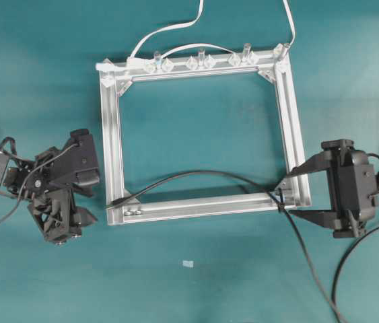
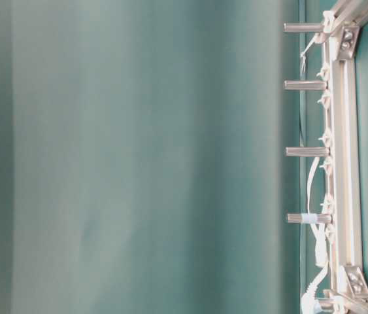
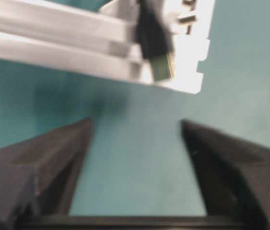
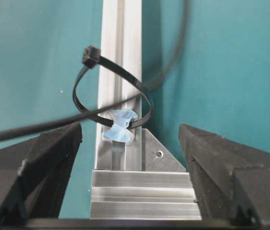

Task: Insert the wire through the string loop located on the right side.
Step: 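Pull the cable leftward through the loop with the left gripper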

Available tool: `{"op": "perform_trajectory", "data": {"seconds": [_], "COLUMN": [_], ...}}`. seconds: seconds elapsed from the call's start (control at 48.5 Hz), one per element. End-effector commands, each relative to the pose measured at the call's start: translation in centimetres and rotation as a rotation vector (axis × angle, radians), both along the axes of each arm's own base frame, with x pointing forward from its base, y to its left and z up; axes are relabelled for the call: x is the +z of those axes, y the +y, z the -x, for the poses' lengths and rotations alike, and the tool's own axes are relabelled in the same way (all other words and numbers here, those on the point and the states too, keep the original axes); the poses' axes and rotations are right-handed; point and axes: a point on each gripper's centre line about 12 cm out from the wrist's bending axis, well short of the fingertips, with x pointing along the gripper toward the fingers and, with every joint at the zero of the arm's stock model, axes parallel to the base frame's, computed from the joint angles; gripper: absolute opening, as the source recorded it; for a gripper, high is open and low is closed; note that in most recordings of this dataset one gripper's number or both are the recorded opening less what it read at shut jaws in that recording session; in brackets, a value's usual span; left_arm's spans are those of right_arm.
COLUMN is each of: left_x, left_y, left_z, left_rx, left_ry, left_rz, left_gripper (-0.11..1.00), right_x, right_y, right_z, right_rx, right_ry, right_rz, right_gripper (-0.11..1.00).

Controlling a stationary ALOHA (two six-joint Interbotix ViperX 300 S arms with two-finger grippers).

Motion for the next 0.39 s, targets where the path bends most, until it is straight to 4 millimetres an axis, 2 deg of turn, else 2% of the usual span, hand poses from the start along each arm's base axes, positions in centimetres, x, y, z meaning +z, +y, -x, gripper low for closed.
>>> {"op": "perform_trajectory", "data": {"seconds": [0.0,0.062,0.268,0.371], "left_x": [0.8,0.9,1.4,2.8], "left_y": [-0.1,-0.1,0.0,0.5], "left_z": [-0.4,-0.4,-0.8,-1.4], "left_rx": [0.006,0.006,-0.011,-0.007], "left_ry": [-0.029,-0.029,-0.050,-0.103], "left_rz": [0.010,0.010,-0.003,-0.007], "left_gripper": [0.74,0.64,0.67,0.67], "right_x": [0.4,0.4,0.4,0.6], "right_y": [0.1,0.1,0.1,0.1], "right_z": [-0.2,-0.2,-0.2,-0.3], "right_rx": [-0.002,-0.001,-0.002,-0.001], "right_ry": [-0.017,-0.016,-0.019,-0.028], "right_rz": [-0.004,-0.004,-0.005,-0.006], "right_gripper": [0.89,0.89,0.89,0.89]}}
